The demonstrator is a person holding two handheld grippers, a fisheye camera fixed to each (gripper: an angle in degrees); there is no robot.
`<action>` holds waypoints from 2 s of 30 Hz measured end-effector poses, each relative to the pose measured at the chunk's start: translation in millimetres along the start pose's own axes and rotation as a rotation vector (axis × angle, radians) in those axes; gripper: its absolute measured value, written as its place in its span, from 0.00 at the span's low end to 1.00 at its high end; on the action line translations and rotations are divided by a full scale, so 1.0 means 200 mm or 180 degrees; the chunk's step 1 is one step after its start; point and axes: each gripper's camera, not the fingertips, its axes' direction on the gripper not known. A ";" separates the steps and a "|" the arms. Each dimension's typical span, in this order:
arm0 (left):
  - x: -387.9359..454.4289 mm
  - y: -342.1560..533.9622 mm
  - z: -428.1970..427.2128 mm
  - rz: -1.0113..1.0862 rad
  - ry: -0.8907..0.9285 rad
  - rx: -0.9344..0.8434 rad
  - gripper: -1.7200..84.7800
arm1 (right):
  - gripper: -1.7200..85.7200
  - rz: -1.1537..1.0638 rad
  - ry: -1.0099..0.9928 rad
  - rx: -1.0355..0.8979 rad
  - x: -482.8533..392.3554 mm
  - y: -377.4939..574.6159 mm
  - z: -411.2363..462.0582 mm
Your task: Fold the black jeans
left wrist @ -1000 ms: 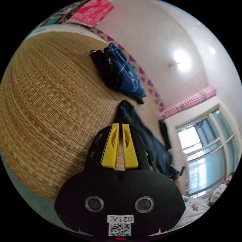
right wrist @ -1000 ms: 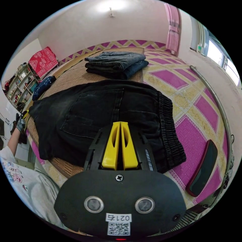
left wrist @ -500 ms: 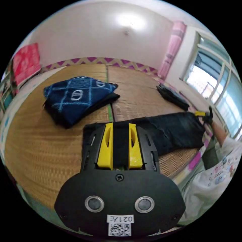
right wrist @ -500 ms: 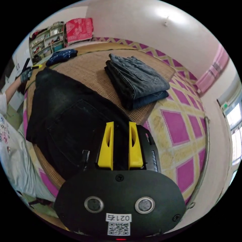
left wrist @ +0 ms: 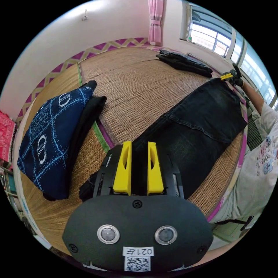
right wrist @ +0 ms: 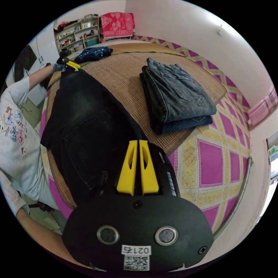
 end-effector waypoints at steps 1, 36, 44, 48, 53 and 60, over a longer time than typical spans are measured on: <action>0.01 0.01 0.00 0.0017 -0.0004 -0.0001 0.05 | 0.01 0.0040 -0.0033 0.0065 0.00 0.02 -0.02; 0.46 1.77 -1.09 -0.1447 0.0711 0.1940 0.01 | 0.12 0.0555 -0.1151 0.0599 -1.05 1.40 -0.49; 0.18 1.59 -1.07 -0.2036 -0.0322 0.0849 0.02 | 0.12 0.0642 -0.0403 0.1137 -0.87 1.06 -0.58; 0.04 1.50 -1.09 -0.2022 -0.0262 0.0553 0.01 | 0.10 0.0784 -0.0163 0.0919 -0.77 0.91 -0.42; -0.09 1.54 -1.14 -0.2146 0.0060 0.0474 0.01 | 0.03 0.1172 -0.0367 0.0836 -0.63 0.93 -0.33; -0.06 1.76 -1.25 -0.2183 -0.0160 0.0921 0.01 | 0.01 0.1108 -0.0016 0.0194 -0.65 0.85 -0.28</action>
